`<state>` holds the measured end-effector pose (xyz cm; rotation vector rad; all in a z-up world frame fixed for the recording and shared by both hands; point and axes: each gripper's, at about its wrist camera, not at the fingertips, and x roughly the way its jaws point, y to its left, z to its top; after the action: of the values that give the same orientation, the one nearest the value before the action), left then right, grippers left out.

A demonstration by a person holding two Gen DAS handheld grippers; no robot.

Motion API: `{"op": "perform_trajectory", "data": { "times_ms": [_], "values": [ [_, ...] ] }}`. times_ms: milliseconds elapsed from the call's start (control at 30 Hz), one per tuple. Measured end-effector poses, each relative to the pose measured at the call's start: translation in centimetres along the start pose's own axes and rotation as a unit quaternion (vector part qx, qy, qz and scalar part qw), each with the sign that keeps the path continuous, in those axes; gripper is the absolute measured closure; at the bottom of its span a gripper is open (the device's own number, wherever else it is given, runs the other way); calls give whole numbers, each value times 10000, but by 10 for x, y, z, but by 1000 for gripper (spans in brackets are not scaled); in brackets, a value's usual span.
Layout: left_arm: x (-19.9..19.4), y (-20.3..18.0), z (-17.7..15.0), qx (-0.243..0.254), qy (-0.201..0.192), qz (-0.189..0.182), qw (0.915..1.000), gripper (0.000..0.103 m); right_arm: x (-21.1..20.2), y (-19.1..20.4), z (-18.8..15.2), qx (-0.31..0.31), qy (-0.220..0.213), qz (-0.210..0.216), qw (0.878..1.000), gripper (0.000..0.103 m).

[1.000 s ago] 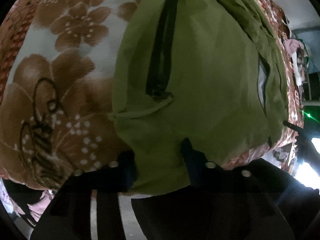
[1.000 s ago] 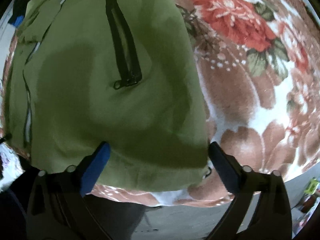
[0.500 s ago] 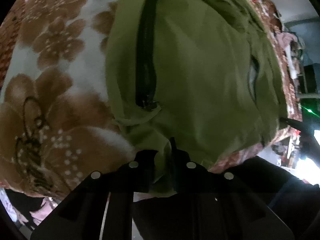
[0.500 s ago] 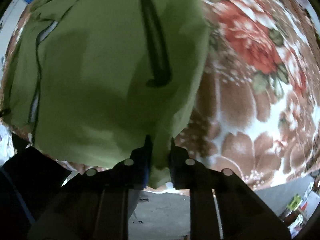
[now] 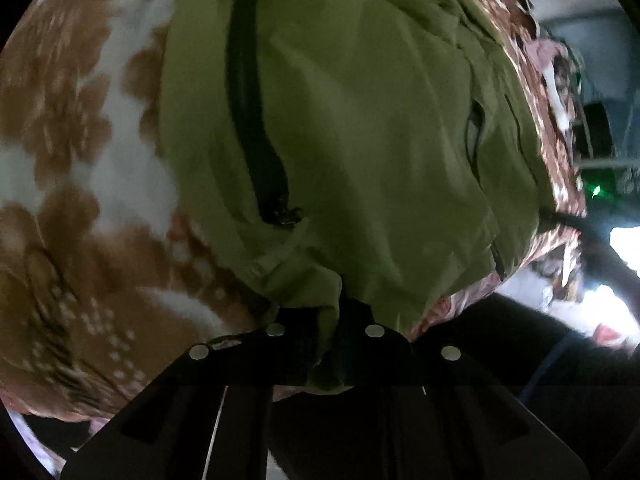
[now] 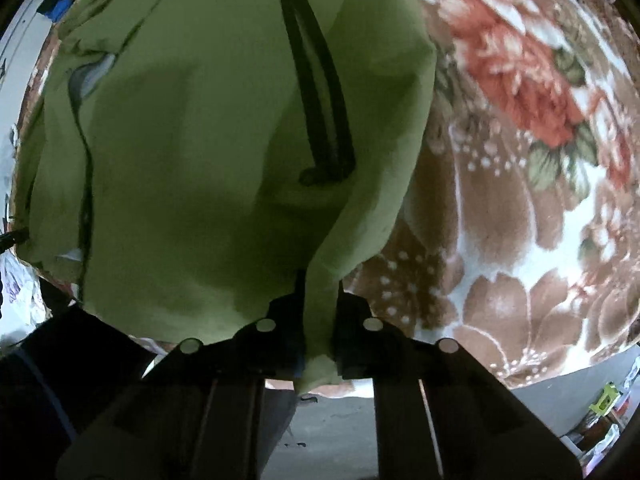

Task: Fold large clothes
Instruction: 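Grasp the jacket side edge with the right gripper while the left gripper grasps it, then lift the edge with both grippers and fold it over the jacket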

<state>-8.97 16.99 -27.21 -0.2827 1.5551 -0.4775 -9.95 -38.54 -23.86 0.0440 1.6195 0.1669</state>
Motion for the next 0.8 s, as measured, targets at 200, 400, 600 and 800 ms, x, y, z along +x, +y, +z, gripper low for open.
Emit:
{"op": "perform_trajectory", "data": {
  "times_ms": [200, 400, 600, 800],
  "values": [
    [-34, -33, 26, 235, -610, -108, 9978, 98, -47, 28, 12, -230, -480, 51, 9986, 93],
    [-69, -62, 69, 593, -1220, -367, 9901, 98, -85, 61, 68, -515, -1199, 444, 9905, 93],
    [-109, -80, 118, 747, -2029, -472, 9752, 98, -109, 73, 103, -729, -1866, 626, 9777, 93],
    [-133, -84, 174, 922, -2546, -420, 9617, 98, -129, 62, 158, -629, -2383, 550, 9676, 93]
  ]
}}
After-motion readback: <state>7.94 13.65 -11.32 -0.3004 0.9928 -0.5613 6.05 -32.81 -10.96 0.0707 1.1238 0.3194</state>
